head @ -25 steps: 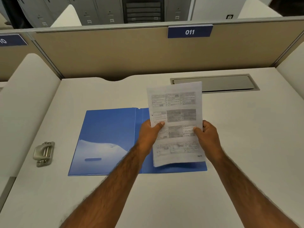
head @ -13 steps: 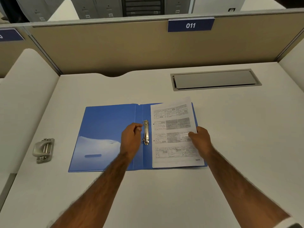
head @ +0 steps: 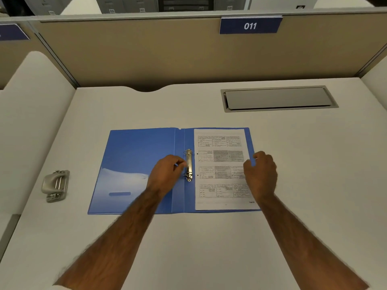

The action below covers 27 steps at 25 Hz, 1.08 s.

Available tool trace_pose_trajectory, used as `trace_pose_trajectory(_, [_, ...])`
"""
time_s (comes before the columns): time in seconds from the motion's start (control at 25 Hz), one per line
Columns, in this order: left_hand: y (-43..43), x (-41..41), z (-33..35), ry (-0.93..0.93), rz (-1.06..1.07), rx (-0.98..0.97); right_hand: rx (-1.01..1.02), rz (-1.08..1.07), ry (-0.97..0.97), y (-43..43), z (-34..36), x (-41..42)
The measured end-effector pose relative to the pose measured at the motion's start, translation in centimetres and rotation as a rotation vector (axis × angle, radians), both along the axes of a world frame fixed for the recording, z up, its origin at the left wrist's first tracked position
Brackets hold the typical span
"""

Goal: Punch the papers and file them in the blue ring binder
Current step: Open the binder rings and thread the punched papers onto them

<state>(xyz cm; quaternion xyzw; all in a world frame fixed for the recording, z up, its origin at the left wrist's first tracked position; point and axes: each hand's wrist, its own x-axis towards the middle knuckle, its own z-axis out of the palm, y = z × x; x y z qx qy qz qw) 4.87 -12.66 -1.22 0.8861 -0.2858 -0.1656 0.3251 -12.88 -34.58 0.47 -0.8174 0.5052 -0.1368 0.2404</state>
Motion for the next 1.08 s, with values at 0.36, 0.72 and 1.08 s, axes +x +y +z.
trace_pose_trajectory(0.36, [0.9, -1.1, -0.4, -0.194, -0.176, 0.122, 0.036, 0.765, 0.139, 9.2, -1.9, 6.7])
trace_pose_trajectory(0.72, [0.7, -1.1, -1.4, -0.228, -0.231, 0.197, -0.073, 0.808, 0.236, 9.3, -2.2, 7.7])
trace_pose_trajectory(1.08, [1.5, -1.3, -1.9, -0.053, -0.155, 0.114, -0.085, 0.748, 0.174, 9.3, -2.5, 7.3])
